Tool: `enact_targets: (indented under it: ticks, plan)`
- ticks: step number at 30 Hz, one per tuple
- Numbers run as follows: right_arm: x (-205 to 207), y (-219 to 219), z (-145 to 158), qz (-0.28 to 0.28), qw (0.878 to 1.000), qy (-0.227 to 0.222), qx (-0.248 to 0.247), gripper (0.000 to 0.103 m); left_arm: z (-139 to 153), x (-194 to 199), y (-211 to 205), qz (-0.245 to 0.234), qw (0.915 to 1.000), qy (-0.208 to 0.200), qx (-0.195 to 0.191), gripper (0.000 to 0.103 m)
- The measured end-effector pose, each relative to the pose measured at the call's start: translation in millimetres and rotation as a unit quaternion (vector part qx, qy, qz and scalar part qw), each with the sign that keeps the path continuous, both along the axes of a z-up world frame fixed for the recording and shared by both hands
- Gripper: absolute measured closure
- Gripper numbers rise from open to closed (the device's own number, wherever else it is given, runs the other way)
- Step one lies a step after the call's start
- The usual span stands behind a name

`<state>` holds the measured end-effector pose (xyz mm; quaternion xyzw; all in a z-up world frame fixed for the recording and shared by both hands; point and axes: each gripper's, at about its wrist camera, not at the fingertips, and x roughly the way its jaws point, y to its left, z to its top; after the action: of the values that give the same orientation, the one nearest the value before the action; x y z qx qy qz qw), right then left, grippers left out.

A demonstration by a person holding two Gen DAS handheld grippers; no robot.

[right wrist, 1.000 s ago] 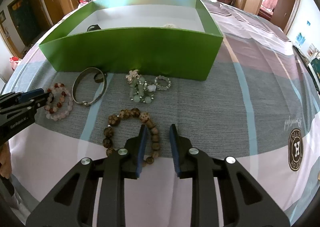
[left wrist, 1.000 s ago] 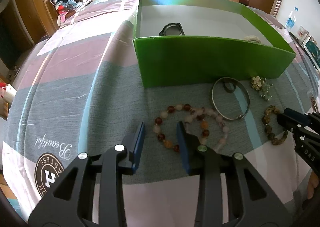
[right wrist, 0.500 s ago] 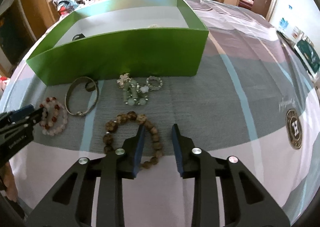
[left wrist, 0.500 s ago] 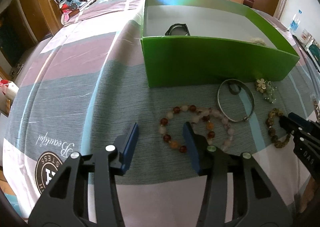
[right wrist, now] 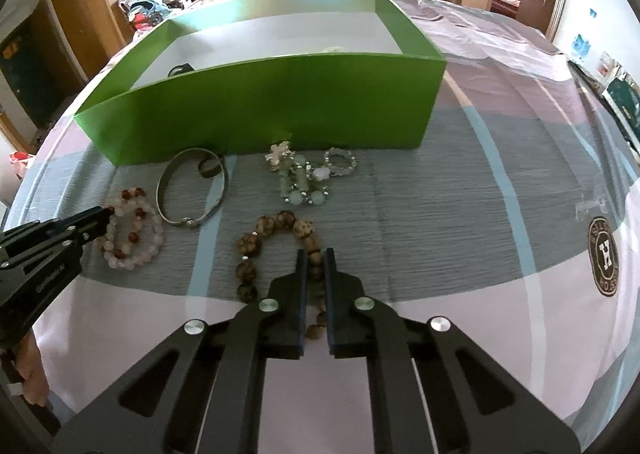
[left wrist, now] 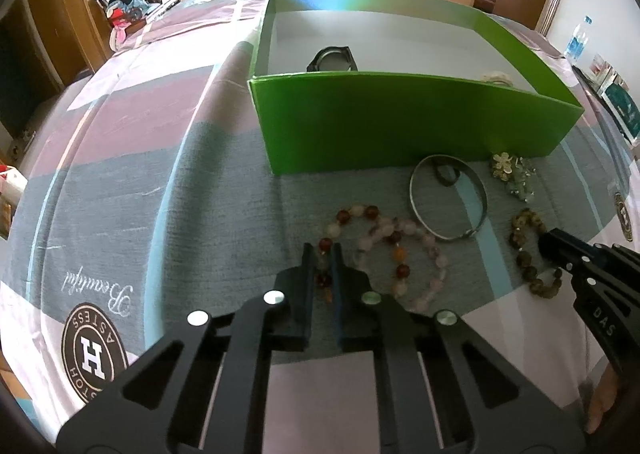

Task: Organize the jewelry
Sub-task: 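Carry both bracelets into the green box and open both grippers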

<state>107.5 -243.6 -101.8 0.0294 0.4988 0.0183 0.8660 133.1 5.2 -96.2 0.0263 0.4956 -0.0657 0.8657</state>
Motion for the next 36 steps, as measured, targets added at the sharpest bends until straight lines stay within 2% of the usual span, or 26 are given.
enact_targets:
  ticks: [6,17,26,32,36]
  plan:
    - [2,-8,7,-0.002,1.0,-0.008,0.003,0.095,12,-6,3,0.005,0.9999,-0.015,-0.005,0.095]
    - [-6,-21,54,-0.005,0.998,-0.07,0.009,0.095,56,-25,0,-0.002,0.9971,-0.075,-0.014,0.095]
    - [-8,-16,81,0.008,0.995,-0.098,0.01,0.095,76,-28,0,-0.008,0.9947,-0.101,-0.017,0.095]
    - [-4,-12,110,0.029,0.991,-0.127,0.012,0.095,101,-26,-5,-0.023,0.9909,-0.131,-0.018,0.095]
    - [3,-8,141,0.047,0.985,-0.163,0.0,0.095,121,-18,-10,-0.033,0.9874,-0.154,-0.015,0.095]
